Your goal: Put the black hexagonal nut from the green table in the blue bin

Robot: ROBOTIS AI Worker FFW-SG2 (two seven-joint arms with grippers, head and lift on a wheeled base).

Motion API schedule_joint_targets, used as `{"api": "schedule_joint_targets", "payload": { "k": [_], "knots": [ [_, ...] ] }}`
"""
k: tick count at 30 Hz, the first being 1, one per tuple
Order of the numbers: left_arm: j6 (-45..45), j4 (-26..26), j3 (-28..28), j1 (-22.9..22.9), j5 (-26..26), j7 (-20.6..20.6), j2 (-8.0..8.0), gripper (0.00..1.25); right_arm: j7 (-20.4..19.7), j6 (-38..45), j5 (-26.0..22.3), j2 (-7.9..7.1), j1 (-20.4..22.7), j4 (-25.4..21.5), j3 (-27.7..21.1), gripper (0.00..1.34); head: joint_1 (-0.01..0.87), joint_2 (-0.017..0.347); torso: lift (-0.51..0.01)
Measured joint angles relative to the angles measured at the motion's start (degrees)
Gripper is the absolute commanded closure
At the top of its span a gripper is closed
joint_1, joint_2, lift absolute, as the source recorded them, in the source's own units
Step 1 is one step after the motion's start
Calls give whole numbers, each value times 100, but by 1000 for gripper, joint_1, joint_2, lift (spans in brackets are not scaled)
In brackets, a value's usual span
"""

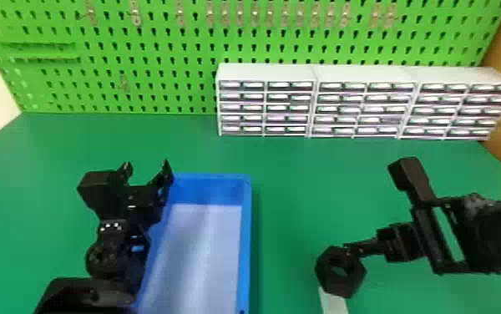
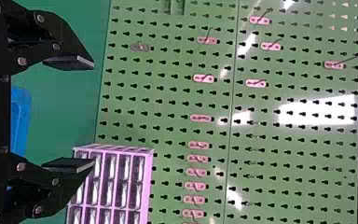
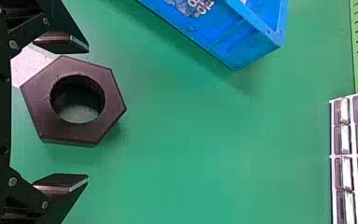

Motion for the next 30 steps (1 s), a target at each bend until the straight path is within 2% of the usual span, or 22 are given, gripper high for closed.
{"api": "schedule_joint_targets", "payload": {
  "k": [12, 30],
  "knots": [
    [0, 11, -17, -14, 0, 0, 0, 506, 0, -141, 147, 28, -177, 499, 314, 302, 657, 57, -95],
    [-7, 23, -16, -41, -4, 0, 0, 506, 9, -308, 214, -17, -589, 1251, 866, 302, 657, 57, -95]
  ]
}}
